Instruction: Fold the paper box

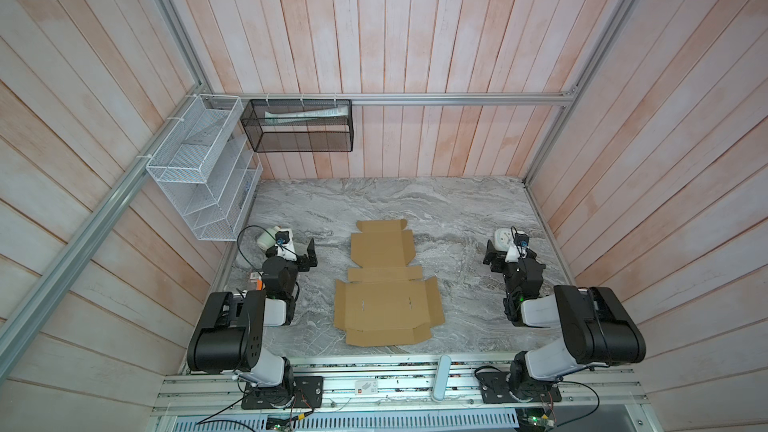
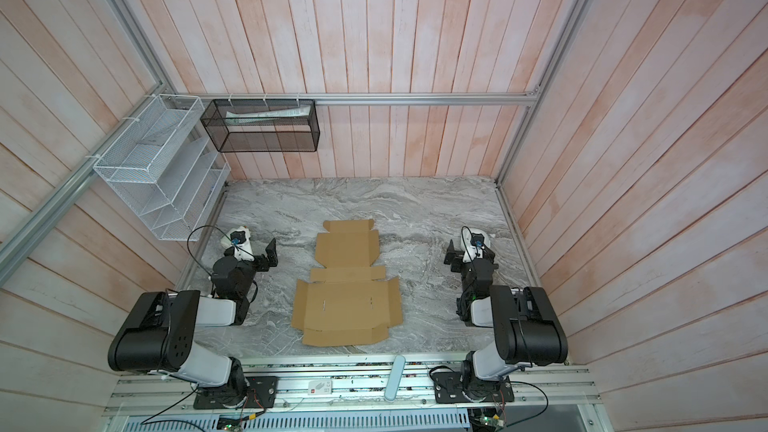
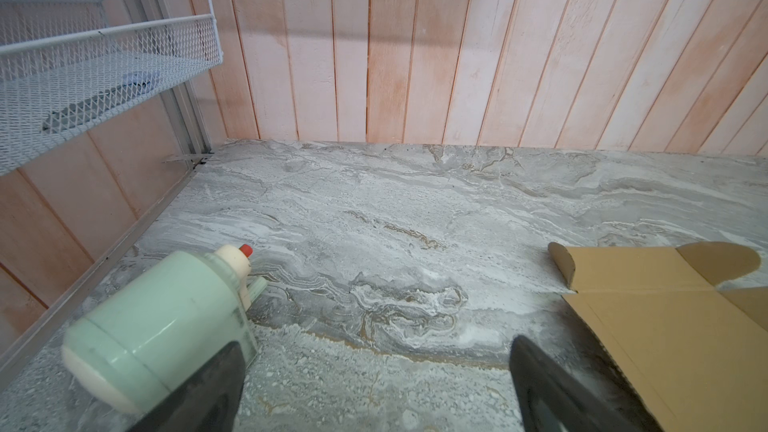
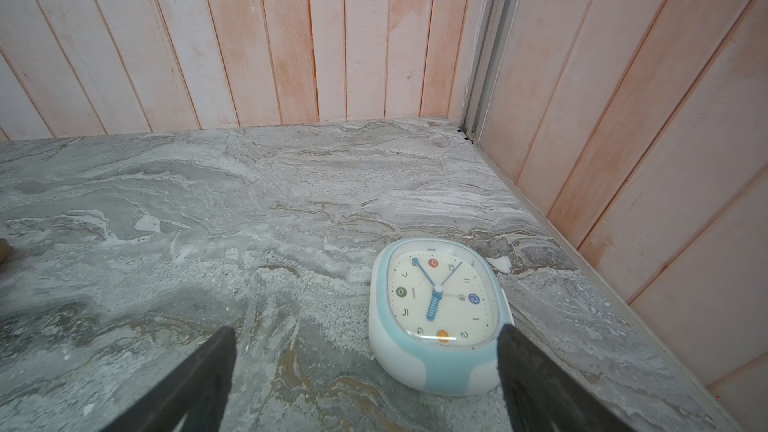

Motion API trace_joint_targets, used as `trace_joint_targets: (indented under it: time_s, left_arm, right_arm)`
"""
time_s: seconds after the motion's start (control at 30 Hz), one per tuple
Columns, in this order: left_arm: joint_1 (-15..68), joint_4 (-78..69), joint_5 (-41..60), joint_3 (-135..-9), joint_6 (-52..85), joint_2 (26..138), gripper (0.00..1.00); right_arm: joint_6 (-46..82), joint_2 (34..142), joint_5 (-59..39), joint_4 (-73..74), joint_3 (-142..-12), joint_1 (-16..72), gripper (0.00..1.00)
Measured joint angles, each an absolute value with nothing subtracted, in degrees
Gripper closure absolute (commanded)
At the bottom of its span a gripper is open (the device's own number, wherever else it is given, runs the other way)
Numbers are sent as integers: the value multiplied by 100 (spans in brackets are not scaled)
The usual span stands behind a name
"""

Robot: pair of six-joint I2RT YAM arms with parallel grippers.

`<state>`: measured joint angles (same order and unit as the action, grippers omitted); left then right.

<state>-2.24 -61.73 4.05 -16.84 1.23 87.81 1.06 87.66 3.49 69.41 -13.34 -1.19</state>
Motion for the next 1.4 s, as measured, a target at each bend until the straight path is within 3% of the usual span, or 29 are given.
trace_joint_targets:
  time_s: [0.83,1.03,1.17,1.4]
  left_arm:
    - [-224,-5951,493,-1750,102,8715,0]
    - [-224,-4668,139,-2355,322,7876,0]
    - [-386,-3518,-600,-2862,1450,7244,0]
    - [-1033,-1717,-43,-3599,2663,6877,0]
  right_arm:
    - [121,8702,353,6875,-1345,-119,2]
    - [480,7883,475,4984,-2410,-123,2]
    - [1111,7120,620,4392,-2482,-126,2]
    - [2641,6379,563,2191,-2884,-408,2]
